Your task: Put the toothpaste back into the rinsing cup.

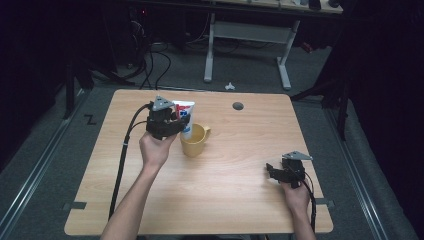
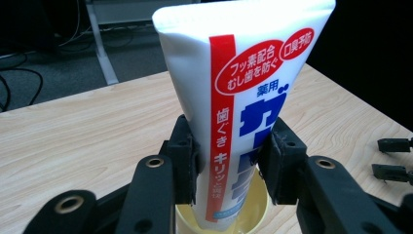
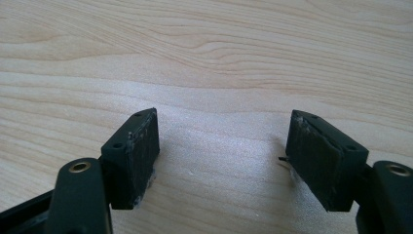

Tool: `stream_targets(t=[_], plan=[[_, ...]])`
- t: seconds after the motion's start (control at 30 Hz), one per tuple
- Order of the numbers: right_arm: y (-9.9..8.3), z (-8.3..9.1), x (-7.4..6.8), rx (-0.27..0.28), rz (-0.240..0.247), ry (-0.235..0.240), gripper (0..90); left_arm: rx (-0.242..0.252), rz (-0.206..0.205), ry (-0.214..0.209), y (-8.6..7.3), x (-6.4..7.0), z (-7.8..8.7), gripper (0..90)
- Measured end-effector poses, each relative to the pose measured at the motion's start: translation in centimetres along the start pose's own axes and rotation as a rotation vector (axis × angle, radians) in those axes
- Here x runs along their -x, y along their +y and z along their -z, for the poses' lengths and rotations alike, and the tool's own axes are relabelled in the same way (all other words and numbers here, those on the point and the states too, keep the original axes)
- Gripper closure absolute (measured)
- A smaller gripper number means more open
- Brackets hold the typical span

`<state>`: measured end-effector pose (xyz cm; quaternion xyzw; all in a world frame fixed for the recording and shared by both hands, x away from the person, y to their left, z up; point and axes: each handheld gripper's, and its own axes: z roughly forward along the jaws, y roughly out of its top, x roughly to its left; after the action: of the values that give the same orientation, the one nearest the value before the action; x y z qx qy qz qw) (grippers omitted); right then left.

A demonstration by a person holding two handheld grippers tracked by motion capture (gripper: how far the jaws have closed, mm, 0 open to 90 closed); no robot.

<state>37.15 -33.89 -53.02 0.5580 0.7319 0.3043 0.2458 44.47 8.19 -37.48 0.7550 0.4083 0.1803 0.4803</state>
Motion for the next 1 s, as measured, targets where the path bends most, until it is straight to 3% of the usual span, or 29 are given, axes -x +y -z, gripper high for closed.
stream_targets(t=[0.53, 1.0], plan=[[0.0, 0.0, 0.0, 0.0, 0.0, 0.0, 28.2, -0.017, -0.025, -0.006, -0.8, 0.8, -2.6, 62.2], [0.0, 0.0, 0.0, 0.0, 0.0, 0.0, 28.2, -0.033, -0.014, -0.006, -1.7, 0.7, -3.9, 62.6]])
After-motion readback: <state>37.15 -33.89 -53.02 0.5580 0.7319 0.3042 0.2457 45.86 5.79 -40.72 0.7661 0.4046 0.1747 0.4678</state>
